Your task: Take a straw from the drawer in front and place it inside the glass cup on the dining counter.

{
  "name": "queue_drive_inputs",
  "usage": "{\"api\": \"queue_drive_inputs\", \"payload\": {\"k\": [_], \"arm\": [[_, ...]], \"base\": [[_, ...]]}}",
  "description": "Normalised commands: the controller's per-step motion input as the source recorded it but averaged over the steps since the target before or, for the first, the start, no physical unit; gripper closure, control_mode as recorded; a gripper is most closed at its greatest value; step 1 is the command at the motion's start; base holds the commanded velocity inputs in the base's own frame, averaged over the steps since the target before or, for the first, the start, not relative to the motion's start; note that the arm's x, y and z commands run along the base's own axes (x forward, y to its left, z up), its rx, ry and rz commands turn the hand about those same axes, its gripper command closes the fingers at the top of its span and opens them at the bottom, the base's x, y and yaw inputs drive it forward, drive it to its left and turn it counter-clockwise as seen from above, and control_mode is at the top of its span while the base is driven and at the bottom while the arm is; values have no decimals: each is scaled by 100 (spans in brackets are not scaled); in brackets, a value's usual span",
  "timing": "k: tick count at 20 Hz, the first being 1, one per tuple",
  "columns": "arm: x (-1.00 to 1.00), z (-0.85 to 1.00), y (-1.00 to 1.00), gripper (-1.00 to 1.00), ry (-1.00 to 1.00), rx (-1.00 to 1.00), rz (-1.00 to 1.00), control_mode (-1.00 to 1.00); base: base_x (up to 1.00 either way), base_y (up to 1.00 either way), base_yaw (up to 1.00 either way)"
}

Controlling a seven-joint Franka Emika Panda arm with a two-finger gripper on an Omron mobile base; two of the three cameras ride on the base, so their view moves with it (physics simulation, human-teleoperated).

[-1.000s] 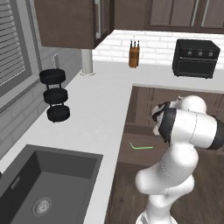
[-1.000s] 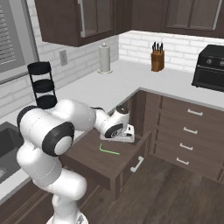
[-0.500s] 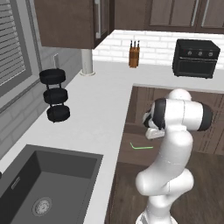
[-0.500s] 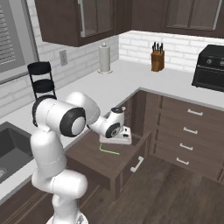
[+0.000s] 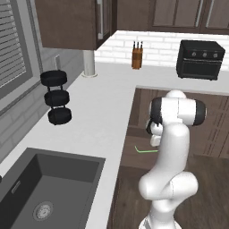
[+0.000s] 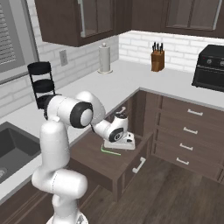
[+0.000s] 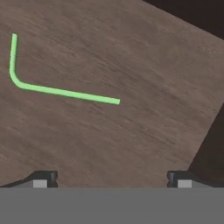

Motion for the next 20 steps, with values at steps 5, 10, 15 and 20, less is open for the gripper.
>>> {"api": "queue_drive_inputs", "payload": {"k": [5, 10, 15, 20], "arm": [[0, -32, -38, -100, 0, -5, -5, -100], [-7, -8, -68, -100, -2, -9, -12, -100], [-26, 2, -96, -100, -10, -12, -17, -100], [-25, 14, -27, -100, -10, -6, -7, -100]], "base": [[0, 0, 0], [0, 0, 0], [0, 0, 0], [0, 0, 0]]}}
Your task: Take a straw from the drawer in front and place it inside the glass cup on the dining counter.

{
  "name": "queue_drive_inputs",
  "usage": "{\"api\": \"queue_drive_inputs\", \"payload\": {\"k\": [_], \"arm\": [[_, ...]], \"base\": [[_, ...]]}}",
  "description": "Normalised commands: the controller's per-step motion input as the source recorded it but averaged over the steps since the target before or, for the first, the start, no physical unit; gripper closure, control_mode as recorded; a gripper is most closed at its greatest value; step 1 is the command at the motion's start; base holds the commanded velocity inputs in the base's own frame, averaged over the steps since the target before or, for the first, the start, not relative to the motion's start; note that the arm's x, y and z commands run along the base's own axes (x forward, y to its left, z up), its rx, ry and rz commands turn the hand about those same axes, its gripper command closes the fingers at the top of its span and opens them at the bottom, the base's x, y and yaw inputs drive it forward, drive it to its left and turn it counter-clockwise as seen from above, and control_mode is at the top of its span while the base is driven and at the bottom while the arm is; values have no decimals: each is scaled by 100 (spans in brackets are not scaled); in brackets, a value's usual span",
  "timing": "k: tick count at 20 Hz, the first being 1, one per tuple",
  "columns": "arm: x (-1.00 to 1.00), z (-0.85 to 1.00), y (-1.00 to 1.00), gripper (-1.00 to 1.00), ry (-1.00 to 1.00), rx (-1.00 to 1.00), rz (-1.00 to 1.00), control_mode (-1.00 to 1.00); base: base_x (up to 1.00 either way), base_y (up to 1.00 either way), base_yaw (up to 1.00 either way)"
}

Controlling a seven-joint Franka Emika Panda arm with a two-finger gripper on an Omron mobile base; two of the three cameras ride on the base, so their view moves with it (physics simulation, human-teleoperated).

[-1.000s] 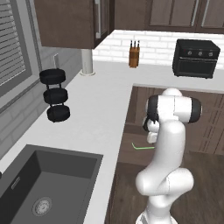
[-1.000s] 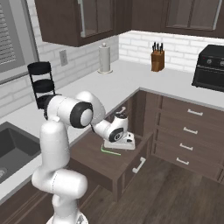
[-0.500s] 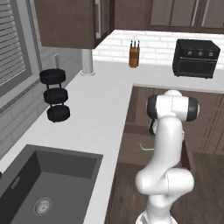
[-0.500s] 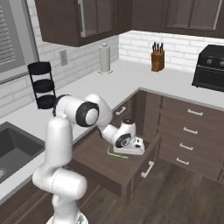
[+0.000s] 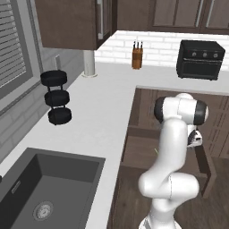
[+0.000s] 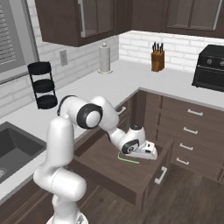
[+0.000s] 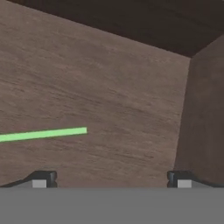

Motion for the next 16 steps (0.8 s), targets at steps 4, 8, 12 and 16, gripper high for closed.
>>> {"api": "queue_drive_inputs", "payload": {"k": [4, 8, 12, 16], "arm": [[-3, 18, 83, -100, 0, 0, 7, -100], [1, 23, 92, -100, 0, 0, 15, -100], [24, 13, 59, -100, 0, 0, 18, -100], [25, 1, 24, -100, 1, 0, 20, -100]], "base": [[0, 0, 0], [0, 0, 0], [0, 0, 0], [0, 0, 0]]}}
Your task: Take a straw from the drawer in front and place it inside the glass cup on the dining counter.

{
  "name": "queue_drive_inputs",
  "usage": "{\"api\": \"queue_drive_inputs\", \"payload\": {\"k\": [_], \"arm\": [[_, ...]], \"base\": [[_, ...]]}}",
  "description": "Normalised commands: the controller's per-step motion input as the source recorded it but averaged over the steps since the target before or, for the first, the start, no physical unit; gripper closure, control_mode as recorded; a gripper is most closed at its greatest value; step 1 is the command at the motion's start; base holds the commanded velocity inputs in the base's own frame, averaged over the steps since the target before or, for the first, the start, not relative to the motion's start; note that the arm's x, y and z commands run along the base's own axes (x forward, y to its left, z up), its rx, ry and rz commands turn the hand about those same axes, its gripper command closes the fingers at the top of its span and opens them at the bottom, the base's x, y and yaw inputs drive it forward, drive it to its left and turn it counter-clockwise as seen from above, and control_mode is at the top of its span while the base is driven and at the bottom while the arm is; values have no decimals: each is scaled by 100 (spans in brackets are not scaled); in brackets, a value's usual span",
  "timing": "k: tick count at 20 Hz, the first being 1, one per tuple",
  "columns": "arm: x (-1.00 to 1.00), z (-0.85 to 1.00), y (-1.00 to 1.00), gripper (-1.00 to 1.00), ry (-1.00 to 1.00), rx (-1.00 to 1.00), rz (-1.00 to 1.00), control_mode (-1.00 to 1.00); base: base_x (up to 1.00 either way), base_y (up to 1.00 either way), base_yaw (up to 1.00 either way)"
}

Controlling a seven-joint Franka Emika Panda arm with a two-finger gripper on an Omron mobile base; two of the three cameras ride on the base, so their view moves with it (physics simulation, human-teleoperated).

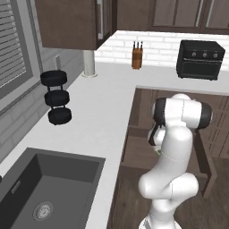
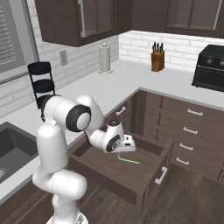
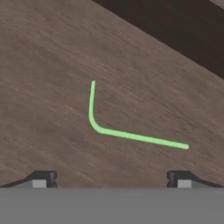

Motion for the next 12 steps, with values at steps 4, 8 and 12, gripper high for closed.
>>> {"api": "queue_drive_inputs", "payload": {"k": [4, 8, 12], "arm": [[25, 0, 5, -100, 3, 0, 17, -100], [33, -12, 0, -100, 8, 0, 14, -100], [26, -29, 0, -100, 9, 0, 15, -100]], "base": [[0, 0, 0], [0, 0, 0], [0, 0, 0]]}}
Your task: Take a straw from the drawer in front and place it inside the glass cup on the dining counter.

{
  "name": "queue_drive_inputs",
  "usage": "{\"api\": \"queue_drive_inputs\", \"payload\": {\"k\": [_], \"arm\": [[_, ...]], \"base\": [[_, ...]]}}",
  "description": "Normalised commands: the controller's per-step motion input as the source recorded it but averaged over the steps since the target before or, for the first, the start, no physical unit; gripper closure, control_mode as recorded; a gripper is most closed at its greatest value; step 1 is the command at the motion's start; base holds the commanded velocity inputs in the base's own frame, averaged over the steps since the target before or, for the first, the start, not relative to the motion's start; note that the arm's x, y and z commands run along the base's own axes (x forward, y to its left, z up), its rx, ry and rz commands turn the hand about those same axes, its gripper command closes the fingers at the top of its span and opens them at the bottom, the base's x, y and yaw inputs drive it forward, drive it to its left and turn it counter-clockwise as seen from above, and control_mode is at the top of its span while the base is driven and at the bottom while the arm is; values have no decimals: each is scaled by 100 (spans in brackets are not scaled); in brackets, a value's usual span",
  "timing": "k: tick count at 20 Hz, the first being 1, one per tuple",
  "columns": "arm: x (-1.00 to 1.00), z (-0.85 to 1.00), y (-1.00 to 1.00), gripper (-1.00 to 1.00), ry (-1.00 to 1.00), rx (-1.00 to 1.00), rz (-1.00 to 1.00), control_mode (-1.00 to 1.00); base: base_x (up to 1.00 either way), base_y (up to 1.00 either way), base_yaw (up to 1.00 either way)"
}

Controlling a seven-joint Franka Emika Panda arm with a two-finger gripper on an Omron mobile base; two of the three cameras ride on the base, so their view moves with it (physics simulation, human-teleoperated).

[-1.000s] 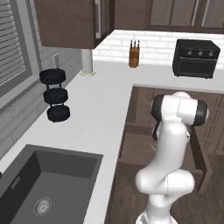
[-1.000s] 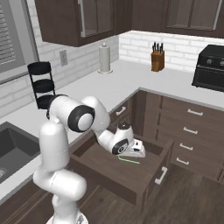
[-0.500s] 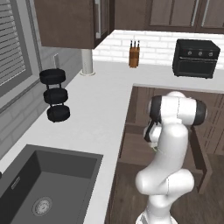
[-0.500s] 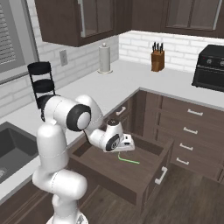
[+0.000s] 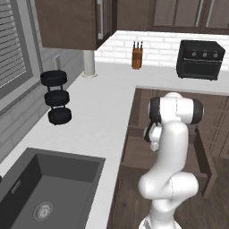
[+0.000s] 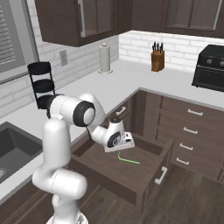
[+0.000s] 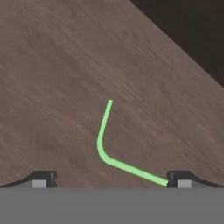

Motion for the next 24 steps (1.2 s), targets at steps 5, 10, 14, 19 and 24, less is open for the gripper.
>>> {"api": "queue_drive_inputs", "payload": {"k": [5, 10, 14, 19, 24], "arm": [[10, -41, 0, -100, 7, 0, 12, -100], [0, -29, 0, -100, 1, 0, 5, -100], [0, -21, 0, -100, 0, 0, 3, -100], [0, -24, 0, -100, 0, 0, 1, -100], [0, -28, -3, -100, 0, 0, 2, -100]], "base": [[0, 0, 0], [0, 0, 0], [0, 0, 0], [0, 0, 0], [0, 0, 0]]}}
